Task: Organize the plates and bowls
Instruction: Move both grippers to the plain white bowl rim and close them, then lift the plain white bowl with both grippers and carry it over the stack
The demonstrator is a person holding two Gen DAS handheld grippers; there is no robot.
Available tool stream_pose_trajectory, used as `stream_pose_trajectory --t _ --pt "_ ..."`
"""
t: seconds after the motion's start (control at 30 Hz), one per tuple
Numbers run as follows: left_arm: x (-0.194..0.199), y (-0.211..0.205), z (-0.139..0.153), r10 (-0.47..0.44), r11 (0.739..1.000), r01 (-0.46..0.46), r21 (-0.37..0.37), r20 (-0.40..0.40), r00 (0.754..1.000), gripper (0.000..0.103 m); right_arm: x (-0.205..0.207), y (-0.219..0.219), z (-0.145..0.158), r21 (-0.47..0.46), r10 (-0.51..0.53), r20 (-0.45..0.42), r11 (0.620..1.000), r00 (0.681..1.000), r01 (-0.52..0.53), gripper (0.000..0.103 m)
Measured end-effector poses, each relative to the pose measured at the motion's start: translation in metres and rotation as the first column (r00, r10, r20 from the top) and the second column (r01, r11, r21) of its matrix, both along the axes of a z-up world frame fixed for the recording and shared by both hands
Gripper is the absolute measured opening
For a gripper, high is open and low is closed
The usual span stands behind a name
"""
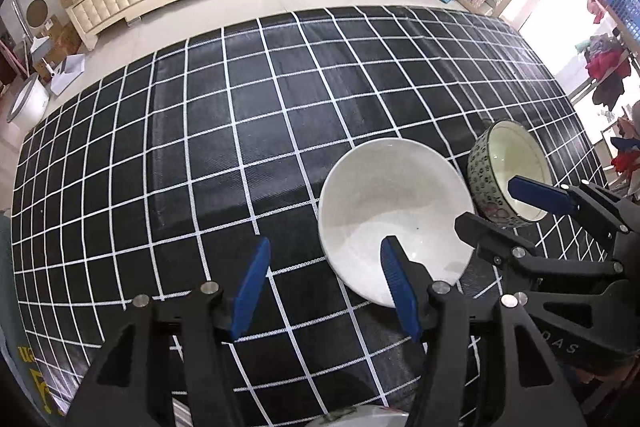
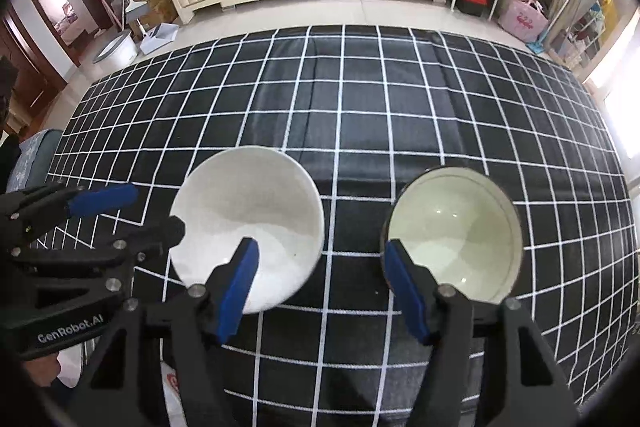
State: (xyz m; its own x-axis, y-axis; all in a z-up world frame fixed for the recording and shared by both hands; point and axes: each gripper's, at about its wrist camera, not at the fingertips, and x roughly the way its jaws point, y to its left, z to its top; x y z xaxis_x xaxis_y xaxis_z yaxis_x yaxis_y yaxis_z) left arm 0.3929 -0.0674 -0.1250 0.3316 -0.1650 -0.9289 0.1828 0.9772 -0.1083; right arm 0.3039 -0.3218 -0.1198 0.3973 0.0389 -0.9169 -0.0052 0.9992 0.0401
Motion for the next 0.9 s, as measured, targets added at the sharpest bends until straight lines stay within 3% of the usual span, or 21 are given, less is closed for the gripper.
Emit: stream_pose_trajectory --t 0.13,0.27,0.4,0.53,0.73,0.9 --pt "0.007 -0.001 -0.01 -0.017 1.0 0.017 0.0 -0.03 0.999 0.048 0.01 0.0 -0.01 0.003 0.024 -0.034 1.0 0.999 -0.024 0.052" --pt "0.012 -0.005 -0.024 -0.041 0.998 0.044 0.047 -0.06 0.997 0.026 0.018 -0.004 -0.018 0.011 0.02 -0.064 1.0 0.998 -0.02 0.041" --pt "0.013 -0.012 -0.029 -0.071 0.997 0.073 0.031 -0.068 0.995 0.012 0.02 -0.007 -0.03 0.035 0.016 -0.103 0.999 0.995 -0.013 0.032" --pt "0.012 -0.017 -0.031 -0.082 0.995 0.085 0.055 -0.055 0.995 0.012 0.015 -0.005 -0.035 0.06 0.032 -0.114 0.998 0.993 -0.025 0.018" --pt "0.008 -0.025 -0.033 -0.094 0.991 0.098 0.096 -0.045 0.995 0.011 0.01 -0.006 -0.032 0.035 0.006 -0.101 0.999 0.995 -0.003 0.017" --pt "-0.003 -0.021 -0.023 -0.091 0.993 0.094 0.071 -0.036 0.995 0.011 0.003 -0.007 -0.023 0.046 -0.023 -0.079 0.999 0.997 0.027 0.014"
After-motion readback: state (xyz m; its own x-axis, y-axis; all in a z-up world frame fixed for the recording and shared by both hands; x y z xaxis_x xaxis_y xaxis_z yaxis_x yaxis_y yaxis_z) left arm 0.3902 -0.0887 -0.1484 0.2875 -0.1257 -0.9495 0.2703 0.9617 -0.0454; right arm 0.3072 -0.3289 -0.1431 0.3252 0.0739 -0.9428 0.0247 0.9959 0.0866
